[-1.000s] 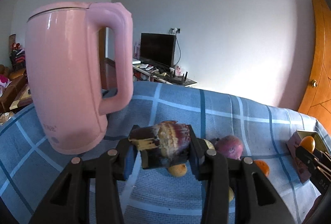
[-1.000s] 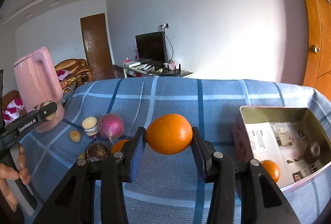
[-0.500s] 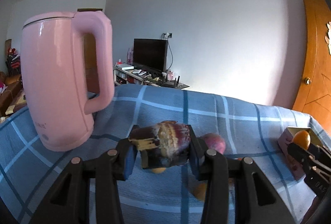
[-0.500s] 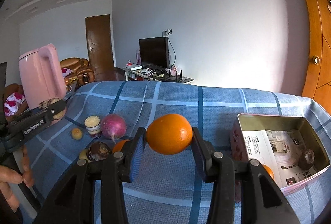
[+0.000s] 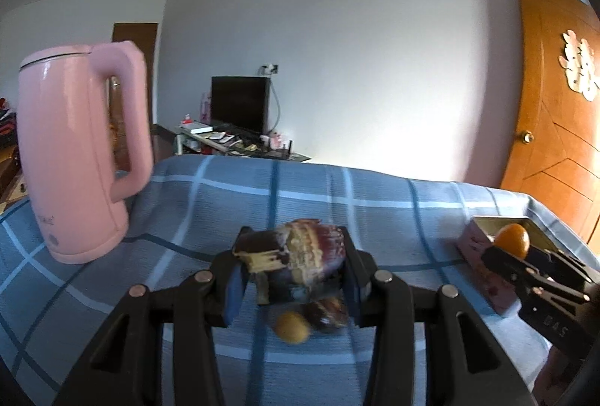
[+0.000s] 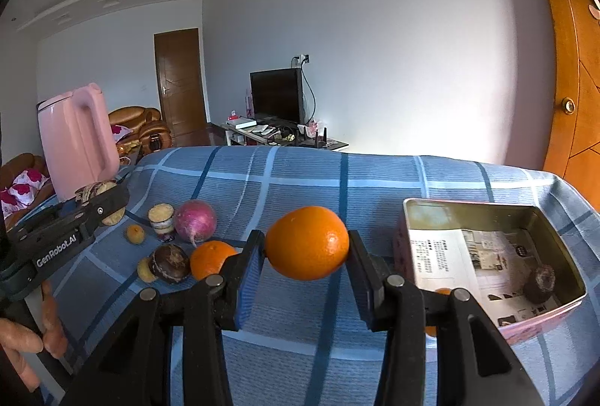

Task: Organize fruits
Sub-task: 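Carry the tuber piece in the left tool while the right tool carries the orange to the tin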

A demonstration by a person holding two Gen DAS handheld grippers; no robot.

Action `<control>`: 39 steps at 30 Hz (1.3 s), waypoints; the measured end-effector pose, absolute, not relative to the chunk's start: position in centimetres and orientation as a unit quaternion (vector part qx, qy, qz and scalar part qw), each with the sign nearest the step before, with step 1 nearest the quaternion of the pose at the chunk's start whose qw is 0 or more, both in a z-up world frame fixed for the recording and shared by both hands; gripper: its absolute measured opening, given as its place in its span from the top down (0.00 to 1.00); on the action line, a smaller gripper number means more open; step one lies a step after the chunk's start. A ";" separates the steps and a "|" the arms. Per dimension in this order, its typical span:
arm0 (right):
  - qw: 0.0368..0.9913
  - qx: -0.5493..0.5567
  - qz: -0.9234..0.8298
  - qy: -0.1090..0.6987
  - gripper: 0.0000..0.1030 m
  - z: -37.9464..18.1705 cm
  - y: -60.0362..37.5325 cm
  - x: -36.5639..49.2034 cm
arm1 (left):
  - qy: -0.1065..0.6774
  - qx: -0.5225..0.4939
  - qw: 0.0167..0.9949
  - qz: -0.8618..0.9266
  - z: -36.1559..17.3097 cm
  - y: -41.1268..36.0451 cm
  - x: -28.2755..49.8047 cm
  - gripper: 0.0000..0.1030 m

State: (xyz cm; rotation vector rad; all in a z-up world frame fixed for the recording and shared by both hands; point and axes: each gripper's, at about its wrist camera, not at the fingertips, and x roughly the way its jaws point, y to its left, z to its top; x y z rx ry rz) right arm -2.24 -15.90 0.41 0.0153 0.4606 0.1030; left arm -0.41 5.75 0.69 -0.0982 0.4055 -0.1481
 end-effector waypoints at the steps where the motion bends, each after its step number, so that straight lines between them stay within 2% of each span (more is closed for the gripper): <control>1: 0.972 0.008 0.051 0.228 0.56 0.4 -16.1 -2.3 | 0.201 -0.049 0.975 -0.077 0.7 5.5 -0.6 0.57; 17: 0.970 0.090 0.061 0.217 0.56 1.2 -24.4 -3.9 | 0.212 -0.028 0.966 -0.142 0.6 -3.3 -1.9 0.57; 25: 0.975 0.089 0.010 0.203 0.56 1.7 -28.9 -4.8 | 0.218 -0.012 0.961 -0.172 0.8 -8.1 -1.8 0.57; 39: 0.963 0.105 -0.107 0.225 0.56 1.0 -39.1 -4.2 | 0.230 0.016 0.947 -0.225 1.2 -17.0 -0.5 0.57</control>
